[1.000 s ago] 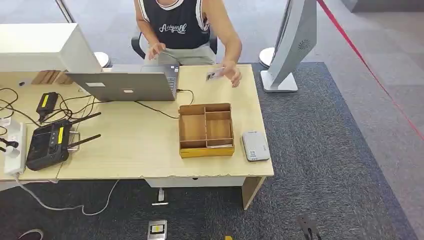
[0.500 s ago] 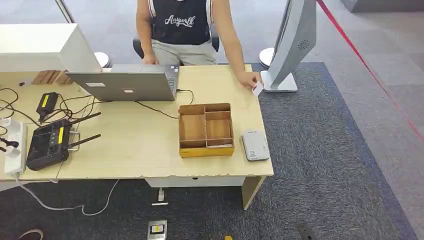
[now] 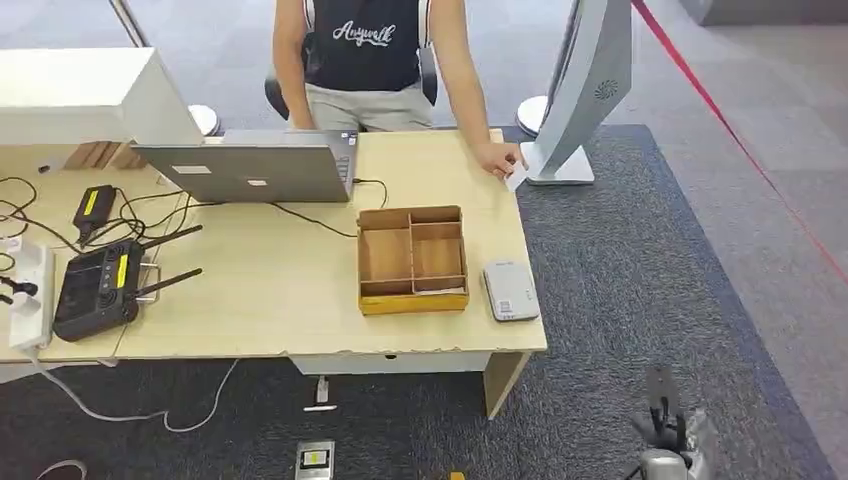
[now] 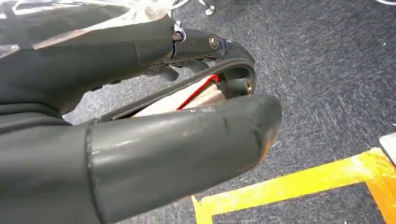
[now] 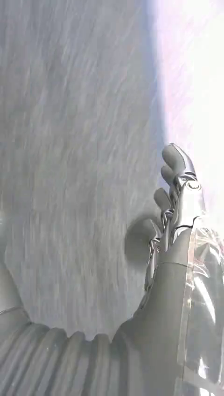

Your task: Pass the card to the sensor for recognition and then transmit it.

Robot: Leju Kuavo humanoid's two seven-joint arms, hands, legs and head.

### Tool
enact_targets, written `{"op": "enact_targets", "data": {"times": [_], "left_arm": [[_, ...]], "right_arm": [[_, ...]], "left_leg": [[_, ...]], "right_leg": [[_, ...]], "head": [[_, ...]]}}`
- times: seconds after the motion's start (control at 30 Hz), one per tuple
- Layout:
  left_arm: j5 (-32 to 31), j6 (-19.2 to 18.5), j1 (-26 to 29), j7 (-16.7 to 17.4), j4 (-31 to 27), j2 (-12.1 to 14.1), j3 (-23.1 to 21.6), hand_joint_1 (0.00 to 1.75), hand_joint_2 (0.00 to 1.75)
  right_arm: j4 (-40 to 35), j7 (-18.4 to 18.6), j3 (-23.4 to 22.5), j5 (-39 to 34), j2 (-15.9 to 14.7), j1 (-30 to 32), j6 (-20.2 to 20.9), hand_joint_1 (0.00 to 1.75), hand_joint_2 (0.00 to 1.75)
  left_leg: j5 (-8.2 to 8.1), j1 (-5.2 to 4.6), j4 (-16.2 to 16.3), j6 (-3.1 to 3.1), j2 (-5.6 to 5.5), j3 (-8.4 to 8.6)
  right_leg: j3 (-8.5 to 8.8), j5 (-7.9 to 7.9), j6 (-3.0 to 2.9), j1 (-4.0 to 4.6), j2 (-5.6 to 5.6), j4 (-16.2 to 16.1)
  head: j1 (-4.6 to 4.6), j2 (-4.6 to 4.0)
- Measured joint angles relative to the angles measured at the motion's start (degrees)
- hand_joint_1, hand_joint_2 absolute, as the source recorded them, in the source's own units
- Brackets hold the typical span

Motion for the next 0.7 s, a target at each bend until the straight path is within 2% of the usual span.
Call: {"op": "enact_targets", "data": {"times": [0.07, 0.17, 0.2, 0.27, 0.37, 0.47, 0.7], "left_arm": [[0.5, 0.0, 0.0, 0.0, 0.0, 0.0, -0.4, 0.0, 0.0], [1.6, 0.3, 0.0, 0.0, -0.1, -0.1, -1.1, 0.0, 0.0], [2.0, 0.4, 0.2, -0.1, -0.1, -0.1, -1.4, 0.0, 0.0], [2.5, 0.5, 0.2, -0.3, -0.1, -0.1, -1.9, 0.0, 0.0], [3.0, 0.6, -0.1, -0.4, -0.1, -0.1, -3.0, 0.0, 0.0], [3.6, 0.7, -0.2, -0.4, -0.2, -0.1, -4.1, 0.0, 0.0], [4.8, 1.3, -0.2, -0.7, -0.2, -0.3, -5.6, 0.0, 0.0]], "right_arm": [[-2.4, -0.2, 0.7, -5.9, 0.0, -1.5, 0.1, 0.0, 1.75], [-9.9, 8.8, 6.3, -23.4, -1.0, -0.4, -1.2, 0.0, 1.75], [-13.3, 11.7, 10.2, -29.9, -2.0, 0.7, -3.5, 0.0, 1.75], [-19.4, 14.1, 16.7, -35.5, -3.7, 2.1, -6.2, 0.0, 1.75], [-28.9, 16.1, 26.1, -36.9, -5.9, 2.3, -6.6, 0.0, 1.75], [-36.5, 16.4, 36.6, -36.9, -7.4, 1.5, -6.5, 0.0, 1.75], [-44.5, 16.9, 55.8, -33.3, -7.8, -5.9, -4.7, 0.0, 1.75]], "left_leg": [[0.02, -0.03, 0.0, 0.03, -0.05, 0.03], [0.04, -0.07, 0.1, 0.05, -0.36, -0.04], [0.04, -0.12, 0.0, 0.06, -0.33, -0.12], [-0.01, -0.23, 0.0, 0.08, -0.12, -0.18], [-0.06, -0.27, 0.0, 0.11, 0.14, -0.09], [0.0, -0.26, 0.0, 0.13, 0.1, -0.11], [0.27, -0.24, 0.0, 0.1, -0.14, -0.15]], "right_leg": [[0.01, 0.02, 0.02, -0.02, -0.05, 0.0], [0.1, -0.03, 0.06, -0.06, -0.38, 0.0], [0.07, -0.03, 0.07, -0.11, -0.37, 0.0], [-0.05, 0.0, 0.07, -0.21, -0.13, 0.1], [-0.04, 0.02, 0.1, -0.26, 0.18, 0.1], [-0.03, 0.05, 0.13, -0.26, 0.17, 0.1], [-0.09, 0.16, 0.16, -0.24, -0.1, 0.2]], "head": [[0.02, 0.0], [-0.02, 0.0], [0.02, 0.0], [0.02, 0.0], [0.04, 0.0], [0.07, 0.0], [0.02, 0.0]]}}
